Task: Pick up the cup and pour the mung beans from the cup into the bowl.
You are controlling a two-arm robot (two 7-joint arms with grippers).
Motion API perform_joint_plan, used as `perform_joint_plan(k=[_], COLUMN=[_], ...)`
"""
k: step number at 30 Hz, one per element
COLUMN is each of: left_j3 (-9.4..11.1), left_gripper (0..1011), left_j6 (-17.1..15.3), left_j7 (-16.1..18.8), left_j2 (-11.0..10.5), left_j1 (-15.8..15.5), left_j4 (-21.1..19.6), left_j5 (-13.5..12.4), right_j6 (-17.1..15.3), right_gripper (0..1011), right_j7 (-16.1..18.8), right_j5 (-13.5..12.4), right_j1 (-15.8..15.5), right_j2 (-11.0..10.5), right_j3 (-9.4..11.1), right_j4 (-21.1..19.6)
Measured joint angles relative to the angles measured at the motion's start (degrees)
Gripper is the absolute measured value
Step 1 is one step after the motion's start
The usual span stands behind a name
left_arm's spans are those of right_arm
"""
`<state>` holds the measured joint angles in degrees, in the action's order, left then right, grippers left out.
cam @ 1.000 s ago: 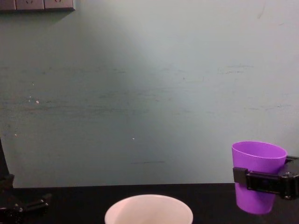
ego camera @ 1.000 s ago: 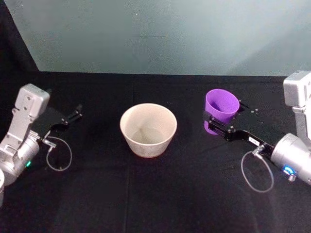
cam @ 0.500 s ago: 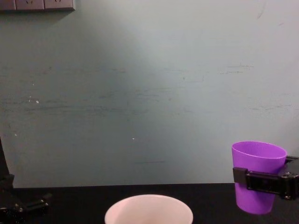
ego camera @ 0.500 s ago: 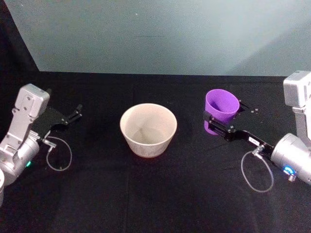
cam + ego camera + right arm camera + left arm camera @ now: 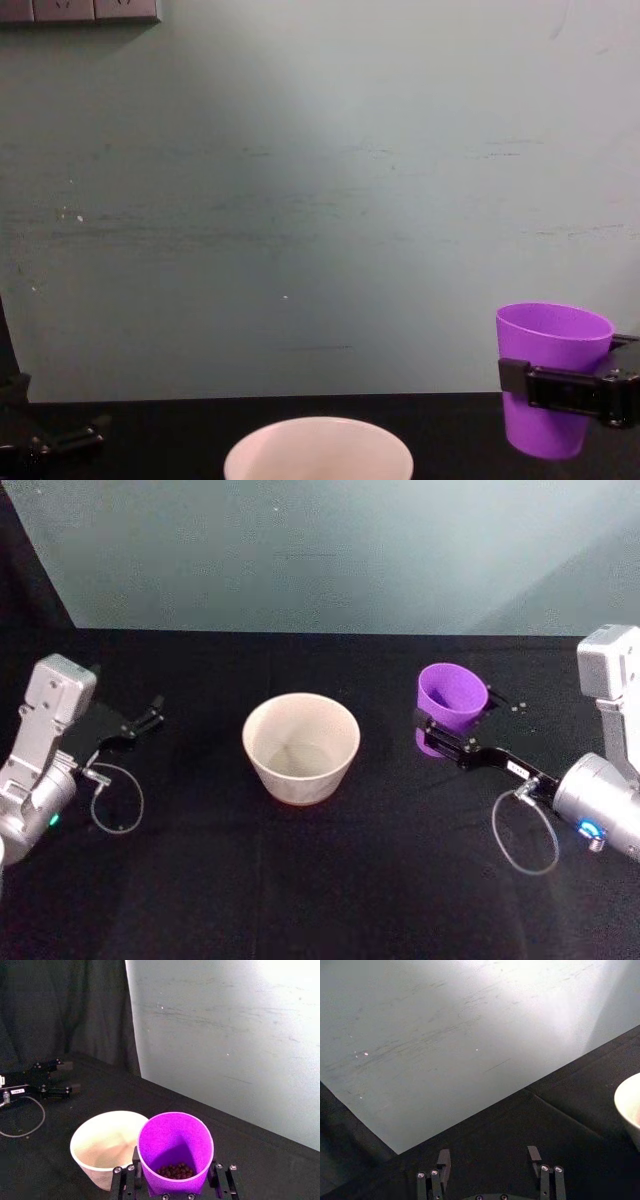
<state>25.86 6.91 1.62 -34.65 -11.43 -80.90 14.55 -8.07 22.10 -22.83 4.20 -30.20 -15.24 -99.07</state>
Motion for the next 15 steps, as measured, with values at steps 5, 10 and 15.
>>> perform_joint_plan(k=[5, 10, 15], left_j3=[0.0, 0.0, 0.0], left_gripper=[1000, 1000, 1000], left_j6=[0.0, 0.0, 0.0], left_j7=[0.0, 0.0, 0.0], left_j2=[0.0, 0.0, 0.0], left_j1=[0.0, 0.0, 0.0], left_j4=[0.0, 0.0, 0.0], left_j5=[0.0, 0.0, 0.0], right_j6=[0.0, 0.0, 0.0], right_gripper=[720, 720, 720], right_j7=[0.0, 0.0, 0.01], right_j5=[0.0, 0.0, 0.0], right_j1=[0.0, 0.0, 0.0], right_j2=[0.0, 0.0, 0.0], right_j3=[0.0, 0.0, 0.0], right_j4=[0.0, 0.0, 0.0])
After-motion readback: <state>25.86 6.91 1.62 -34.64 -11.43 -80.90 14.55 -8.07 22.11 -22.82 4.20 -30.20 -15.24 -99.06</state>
